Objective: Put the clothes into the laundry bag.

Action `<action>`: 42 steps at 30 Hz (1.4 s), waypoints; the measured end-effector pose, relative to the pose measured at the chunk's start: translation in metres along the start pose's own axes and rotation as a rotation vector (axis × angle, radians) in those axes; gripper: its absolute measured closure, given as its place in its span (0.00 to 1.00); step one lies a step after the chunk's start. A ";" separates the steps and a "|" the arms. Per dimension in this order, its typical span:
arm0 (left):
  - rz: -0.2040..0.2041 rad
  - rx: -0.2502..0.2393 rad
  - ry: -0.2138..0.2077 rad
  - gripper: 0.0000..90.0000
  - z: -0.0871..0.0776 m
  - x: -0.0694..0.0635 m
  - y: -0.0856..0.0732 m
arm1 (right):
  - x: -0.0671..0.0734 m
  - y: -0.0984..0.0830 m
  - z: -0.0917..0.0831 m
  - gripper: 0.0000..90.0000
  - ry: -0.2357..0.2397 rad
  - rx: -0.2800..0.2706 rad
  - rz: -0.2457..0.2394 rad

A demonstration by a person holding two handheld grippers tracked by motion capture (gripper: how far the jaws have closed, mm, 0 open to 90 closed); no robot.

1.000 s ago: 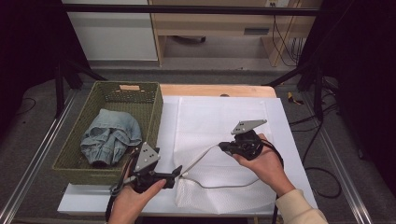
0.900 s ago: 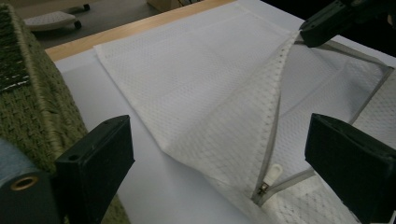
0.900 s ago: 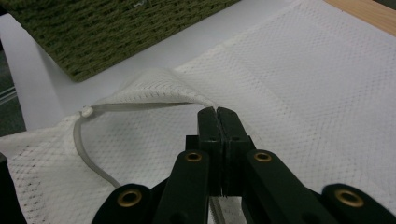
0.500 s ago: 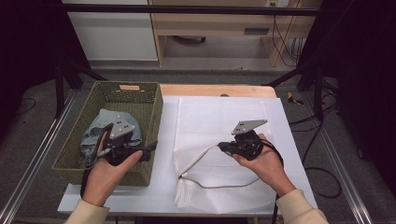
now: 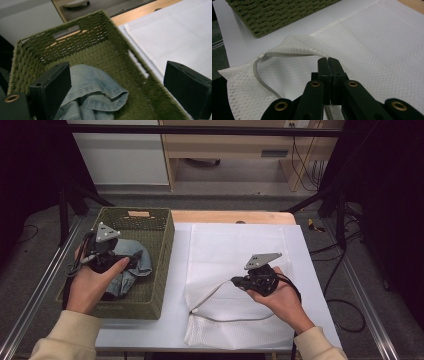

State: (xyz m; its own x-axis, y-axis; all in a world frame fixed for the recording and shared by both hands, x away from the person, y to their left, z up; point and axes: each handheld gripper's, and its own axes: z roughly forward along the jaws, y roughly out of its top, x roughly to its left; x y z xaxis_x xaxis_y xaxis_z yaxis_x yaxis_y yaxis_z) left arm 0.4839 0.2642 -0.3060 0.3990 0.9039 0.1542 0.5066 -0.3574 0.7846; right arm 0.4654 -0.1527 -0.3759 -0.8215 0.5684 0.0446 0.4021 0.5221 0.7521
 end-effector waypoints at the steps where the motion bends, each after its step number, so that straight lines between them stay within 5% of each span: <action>1: -0.009 0.009 0.008 0.08 0.004 0.005 -0.002 | 0.000 0.000 0.000 0.99 0.001 0.004 0.001; 13: -0.052 0.174 0.062 0.08 0.053 0.044 -0.028 | -0.003 -0.001 0.007 0.99 0.012 0.029 -0.006; 21: -0.089 0.209 0.045 0.10 0.077 0.048 -0.042 | -0.002 -0.002 0.011 0.99 0.012 0.035 -0.005; 24: -0.074 0.231 0.058 0.10 0.082 0.046 -0.044 | -0.002 -0.002 0.010 0.99 0.014 0.037 -0.003; 42: -0.124 0.260 0.076 0.09 0.094 0.045 -0.063 | 0.000 -0.001 0.010 0.99 0.033 0.037 -0.010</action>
State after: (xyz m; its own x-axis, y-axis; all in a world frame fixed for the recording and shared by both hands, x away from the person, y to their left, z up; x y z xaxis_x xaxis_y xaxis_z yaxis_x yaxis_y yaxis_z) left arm 0.5420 0.3055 -0.4056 0.2685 0.9559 0.1194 0.7305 -0.2828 0.6216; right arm 0.4690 -0.1467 -0.3839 -0.8383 0.5420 0.0592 0.4080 0.5515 0.7276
